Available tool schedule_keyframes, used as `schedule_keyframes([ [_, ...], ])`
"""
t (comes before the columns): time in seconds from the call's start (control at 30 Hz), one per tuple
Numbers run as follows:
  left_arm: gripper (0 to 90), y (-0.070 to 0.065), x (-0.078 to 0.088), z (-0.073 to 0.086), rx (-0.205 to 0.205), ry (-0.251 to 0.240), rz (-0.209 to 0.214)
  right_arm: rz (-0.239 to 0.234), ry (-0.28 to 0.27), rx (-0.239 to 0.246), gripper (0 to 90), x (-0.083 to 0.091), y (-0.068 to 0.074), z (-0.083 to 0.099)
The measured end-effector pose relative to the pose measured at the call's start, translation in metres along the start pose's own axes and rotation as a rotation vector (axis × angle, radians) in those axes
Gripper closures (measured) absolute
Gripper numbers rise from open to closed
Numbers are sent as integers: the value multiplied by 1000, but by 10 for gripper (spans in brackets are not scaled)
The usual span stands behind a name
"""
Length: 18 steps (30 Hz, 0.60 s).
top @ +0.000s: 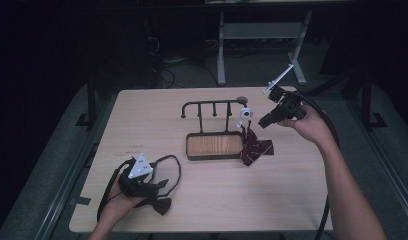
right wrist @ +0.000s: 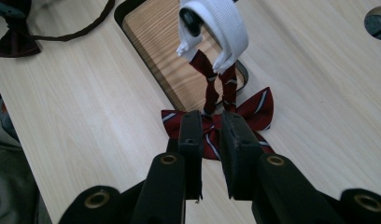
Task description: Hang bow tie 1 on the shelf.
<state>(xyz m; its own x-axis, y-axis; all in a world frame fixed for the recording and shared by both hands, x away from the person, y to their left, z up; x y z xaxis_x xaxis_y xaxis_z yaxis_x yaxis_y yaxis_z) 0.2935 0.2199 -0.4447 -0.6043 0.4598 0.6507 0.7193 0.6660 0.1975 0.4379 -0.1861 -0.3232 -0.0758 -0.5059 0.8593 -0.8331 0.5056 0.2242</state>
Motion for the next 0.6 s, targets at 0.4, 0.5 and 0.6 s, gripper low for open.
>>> schedule_keyframes([
  [0.4, 301, 3, -2, 2, 9, 12, 3, -35, -1, -7, 746, -8, -1, 9],
  [0.5, 301, 3, -2, 2, 2, 12, 4, -39, -2, -14, 733, -9, 0, 11],
  [0.6, 301, 3, -2, 3, -6, 18, 9, -49, -4, -12, 696, -11, 0, 15],
])
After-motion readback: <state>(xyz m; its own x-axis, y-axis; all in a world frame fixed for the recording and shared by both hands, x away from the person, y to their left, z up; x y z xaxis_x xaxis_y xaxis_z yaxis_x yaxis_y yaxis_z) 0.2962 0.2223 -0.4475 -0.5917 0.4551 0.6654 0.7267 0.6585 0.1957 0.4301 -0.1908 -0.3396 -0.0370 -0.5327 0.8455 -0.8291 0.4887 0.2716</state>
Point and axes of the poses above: each handheld gripper's, and its own axes: x roughly backward along the jaws, z roughly out of its underside, y roughly to its left, the point moved 3 cm from there along -x, roughly forward along the jaws, and after that the axes turned 5 degrees about -z, right-handed, at the moved point
